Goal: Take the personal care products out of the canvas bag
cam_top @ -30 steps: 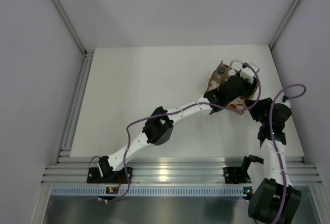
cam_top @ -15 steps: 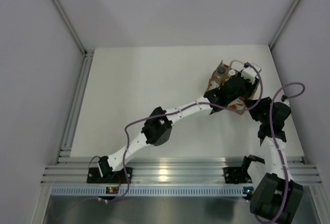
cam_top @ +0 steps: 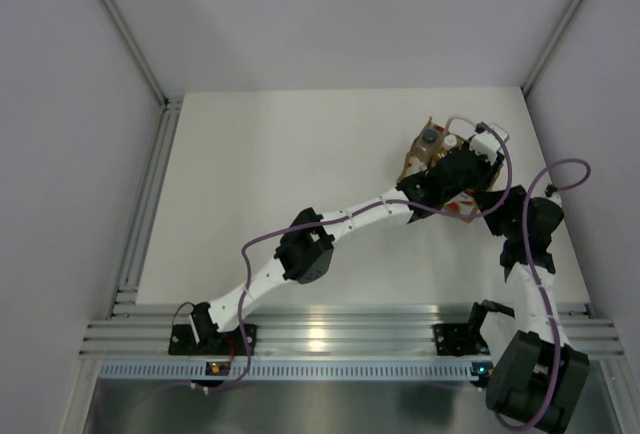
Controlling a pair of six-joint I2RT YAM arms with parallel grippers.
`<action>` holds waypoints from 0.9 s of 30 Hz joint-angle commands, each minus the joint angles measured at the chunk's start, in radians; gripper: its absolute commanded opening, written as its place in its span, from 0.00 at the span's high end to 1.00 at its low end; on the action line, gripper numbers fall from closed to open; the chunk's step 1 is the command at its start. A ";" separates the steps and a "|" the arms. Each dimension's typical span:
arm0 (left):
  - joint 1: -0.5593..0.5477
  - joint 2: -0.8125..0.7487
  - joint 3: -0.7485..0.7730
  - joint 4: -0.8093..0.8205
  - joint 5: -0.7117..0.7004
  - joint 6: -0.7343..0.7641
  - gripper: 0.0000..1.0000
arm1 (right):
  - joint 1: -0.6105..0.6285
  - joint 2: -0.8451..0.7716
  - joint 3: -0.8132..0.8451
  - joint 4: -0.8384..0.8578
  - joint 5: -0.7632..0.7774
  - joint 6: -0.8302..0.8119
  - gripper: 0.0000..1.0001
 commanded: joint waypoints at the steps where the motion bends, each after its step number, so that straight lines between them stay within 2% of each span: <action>1: -0.049 -0.166 0.036 0.200 0.051 -0.015 1.00 | -0.025 0.023 0.007 -0.073 0.076 -0.046 0.48; 3: -0.049 -0.174 0.045 0.209 0.054 -0.015 1.00 | -0.025 0.025 0.006 -0.071 0.079 -0.049 0.29; 4: -0.049 -0.177 0.048 0.212 0.056 -0.016 1.00 | -0.027 0.023 0.006 -0.071 0.082 -0.050 0.11; 6: -0.049 -0.189 0.053 0.218 0.058 -0.015 1.00 | -0.025 0.028 0.006 -0.071 0.080 -0.050 0.01; 27: -0.049 -0.223 0.056 0.252 0.068 -0.013 1.00 | -0.027 0.022 -0.020 -0.073 0.080 -0.044 0.01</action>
